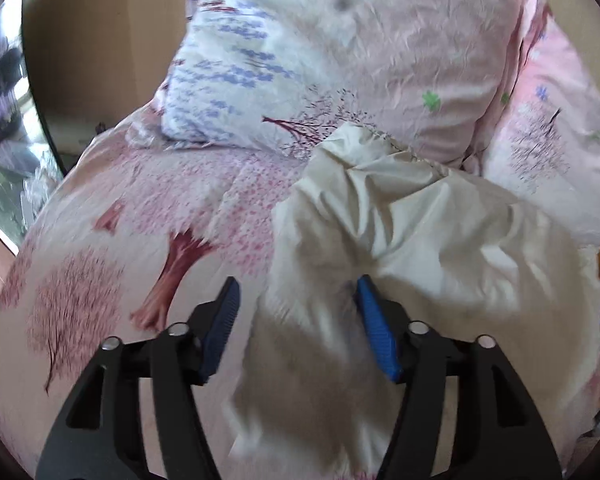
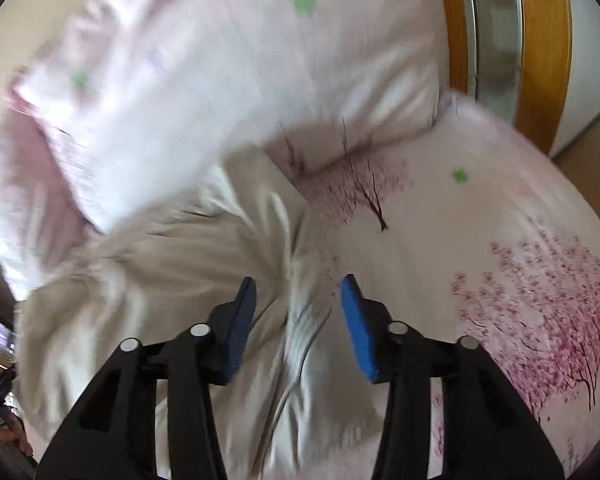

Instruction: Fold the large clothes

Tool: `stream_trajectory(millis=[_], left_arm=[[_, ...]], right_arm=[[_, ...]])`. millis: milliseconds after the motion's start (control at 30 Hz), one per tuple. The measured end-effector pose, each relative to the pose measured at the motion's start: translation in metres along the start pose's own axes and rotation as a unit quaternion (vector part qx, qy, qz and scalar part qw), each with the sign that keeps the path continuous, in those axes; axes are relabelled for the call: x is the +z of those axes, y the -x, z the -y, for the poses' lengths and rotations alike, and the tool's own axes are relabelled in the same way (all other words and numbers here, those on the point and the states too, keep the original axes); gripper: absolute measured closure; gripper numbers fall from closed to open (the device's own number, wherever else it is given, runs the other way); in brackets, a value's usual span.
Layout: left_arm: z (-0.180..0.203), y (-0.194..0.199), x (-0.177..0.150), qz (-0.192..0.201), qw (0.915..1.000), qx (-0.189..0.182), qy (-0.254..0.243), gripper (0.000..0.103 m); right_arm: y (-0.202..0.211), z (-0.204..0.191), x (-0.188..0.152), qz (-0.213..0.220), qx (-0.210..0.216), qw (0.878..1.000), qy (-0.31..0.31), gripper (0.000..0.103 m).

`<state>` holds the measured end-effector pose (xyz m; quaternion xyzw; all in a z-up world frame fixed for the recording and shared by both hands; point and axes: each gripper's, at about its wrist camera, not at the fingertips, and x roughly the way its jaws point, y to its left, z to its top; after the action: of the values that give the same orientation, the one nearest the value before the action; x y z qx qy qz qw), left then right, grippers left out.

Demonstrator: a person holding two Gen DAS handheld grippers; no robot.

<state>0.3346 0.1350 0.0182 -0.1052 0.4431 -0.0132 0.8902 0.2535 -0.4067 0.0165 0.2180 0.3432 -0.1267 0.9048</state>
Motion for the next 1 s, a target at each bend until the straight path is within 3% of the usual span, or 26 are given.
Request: stream_trajectory(millis=[100,200,300,467,533,567,667,800,1000], left_arm=[[-0.007,0.013,-0.015,0.005,0.9994,-0.032,0.015,0.039],[-0.007,0.013,-0.025,0.001,0.9990,-0.040,0.019,0.037],[-0.009,0.000,-0.026,-0.010,0.9990,-0.033,0.028,0.032],[-0.015,-0.005,-0.029,-0.018,0.9967,-0.056,0.056,0.033],[-0.026,0.002,-0.037,-0.023,0.9910,-0.098,0.089,0.033],[-0.032,0.005,-0.041,-0.024,0.9877,-0.113,0.105,0.032],[-0.050,0.012,-0.059,-0.026,0.9752,-0.154,0.157,0.032],[-0.062,0.013,-0.079,-0.035,0.9532,-0.205,0.219,0.032],[-0.059,-0.003,-0.091,-0.063,0.9264,-0.254,0.271,0.032]], right_arm=[[0.018,-0.015,-0.014,0.013,0.043,0.998,0.038,0.058],[0.001,-0.030,-0.025,-0.019,0.044,0.997,0.065,0.062],[-0.038,-0.023,-0.038,-0.090,0.009,0.995,0.035,0.063],[-0.034,-0.017,-0.037,-0.087,0.030,0.996,-0.001,0.060],[-0.016,-0.006,-0.039,-0.075,0.068,0.994,-0.044,0.035],[-0.008,0.001,-0.041,-0.068,0.084,0.992,-0.070,0.031],[0.006,0.027,-0.048,-0.064,0.103,0.981,-0.148,0.030],[-0.003,0.053,-0.064,-0.094,0.127,0.957,-0.242,0.030],[-0.028,0.059,-0.075,-0.130,0.176,0.929,-0.300,0.030]])
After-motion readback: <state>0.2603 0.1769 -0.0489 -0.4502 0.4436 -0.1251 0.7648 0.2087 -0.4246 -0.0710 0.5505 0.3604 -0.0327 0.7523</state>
